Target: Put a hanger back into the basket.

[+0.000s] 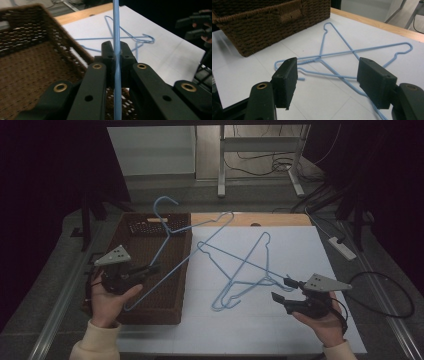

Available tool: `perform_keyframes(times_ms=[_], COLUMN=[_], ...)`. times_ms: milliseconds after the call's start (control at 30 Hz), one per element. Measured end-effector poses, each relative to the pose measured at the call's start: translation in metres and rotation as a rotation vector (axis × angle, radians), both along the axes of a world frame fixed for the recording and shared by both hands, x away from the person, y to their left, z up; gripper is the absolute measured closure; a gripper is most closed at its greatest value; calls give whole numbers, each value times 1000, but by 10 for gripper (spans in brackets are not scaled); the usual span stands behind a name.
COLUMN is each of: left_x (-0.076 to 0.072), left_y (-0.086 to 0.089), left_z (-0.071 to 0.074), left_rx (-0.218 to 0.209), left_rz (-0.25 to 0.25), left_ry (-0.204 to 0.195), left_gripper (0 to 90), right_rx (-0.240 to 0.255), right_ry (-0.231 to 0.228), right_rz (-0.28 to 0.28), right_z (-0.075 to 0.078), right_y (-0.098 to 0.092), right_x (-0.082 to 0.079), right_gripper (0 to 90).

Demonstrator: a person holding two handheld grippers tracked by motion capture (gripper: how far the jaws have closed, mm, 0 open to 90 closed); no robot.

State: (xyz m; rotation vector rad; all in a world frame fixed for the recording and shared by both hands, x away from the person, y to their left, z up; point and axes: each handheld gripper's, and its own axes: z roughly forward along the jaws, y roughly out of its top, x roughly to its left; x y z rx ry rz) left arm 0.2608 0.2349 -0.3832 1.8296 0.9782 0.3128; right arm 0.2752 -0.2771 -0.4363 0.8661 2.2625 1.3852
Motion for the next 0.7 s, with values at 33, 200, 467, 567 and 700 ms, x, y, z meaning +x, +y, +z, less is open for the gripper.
perform_keyframes(times_ms=[33, 200, 467, 567, 700], left_x=[0, 3, 5, 5, 5], left_y=[5, 21, 47, 56, 67], left_z=[0, -5, -10, -11, -15], left_rx=[-1, 2, 0, -4, 7], left_rz=[18, 75, 160, 190, 208], left_ry=[-2, 4, 5, 4, 6], left_gripper=[863, 863, 863, 863, 863], right_rx=[-4, -14, -22, -26, -30], right_ry=[3, 10, 24, 26, 29], right_rz=[-1, -13, -25, -26, -25], right_z=[-1, -6, -11, -12, -14], right_y=[0, -1, -3, -3, -2], right_x=[0, 1, 3, 4, 4], right_gripper=[333, 331, 326, 324, 321])
